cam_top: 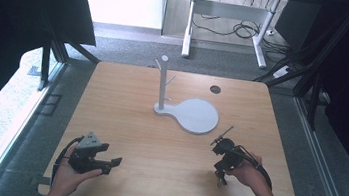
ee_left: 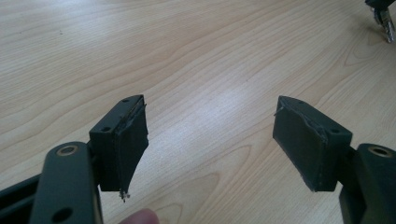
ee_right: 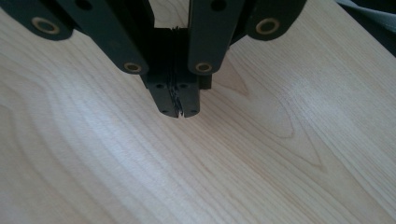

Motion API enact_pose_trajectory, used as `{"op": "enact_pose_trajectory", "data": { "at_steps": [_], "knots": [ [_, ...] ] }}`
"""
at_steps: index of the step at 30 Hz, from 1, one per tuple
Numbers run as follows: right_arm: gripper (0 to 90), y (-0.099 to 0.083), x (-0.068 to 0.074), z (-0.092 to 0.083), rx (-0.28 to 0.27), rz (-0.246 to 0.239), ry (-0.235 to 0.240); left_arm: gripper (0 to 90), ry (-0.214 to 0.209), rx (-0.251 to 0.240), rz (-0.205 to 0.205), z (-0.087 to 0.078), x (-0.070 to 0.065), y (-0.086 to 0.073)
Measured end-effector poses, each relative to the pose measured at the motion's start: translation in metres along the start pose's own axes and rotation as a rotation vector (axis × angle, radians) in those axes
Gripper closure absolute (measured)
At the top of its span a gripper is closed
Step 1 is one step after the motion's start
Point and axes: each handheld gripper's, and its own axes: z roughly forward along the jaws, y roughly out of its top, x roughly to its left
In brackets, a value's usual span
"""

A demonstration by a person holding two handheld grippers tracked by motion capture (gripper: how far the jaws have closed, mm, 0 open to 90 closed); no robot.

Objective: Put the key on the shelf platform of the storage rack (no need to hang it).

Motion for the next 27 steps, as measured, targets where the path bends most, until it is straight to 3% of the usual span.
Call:
{"op": "enact_pose_trajectory", "data": {
  "at_steps": [12, 27],
  "knots": [
    [90.0, 0.005, -0.004, -0.039, -0.061, 0.0, -0.025, 26.6, 0.003, -0.005, -0.006, -0.002, 0.002, 0.0],
    [90.0, 0.017, -0.008, -0.048, -0.089, -0.011, -0.029, 26.6, 0.004, -0.002, -0.006, -0.001, 0.002, 0.0]
  ]
}}
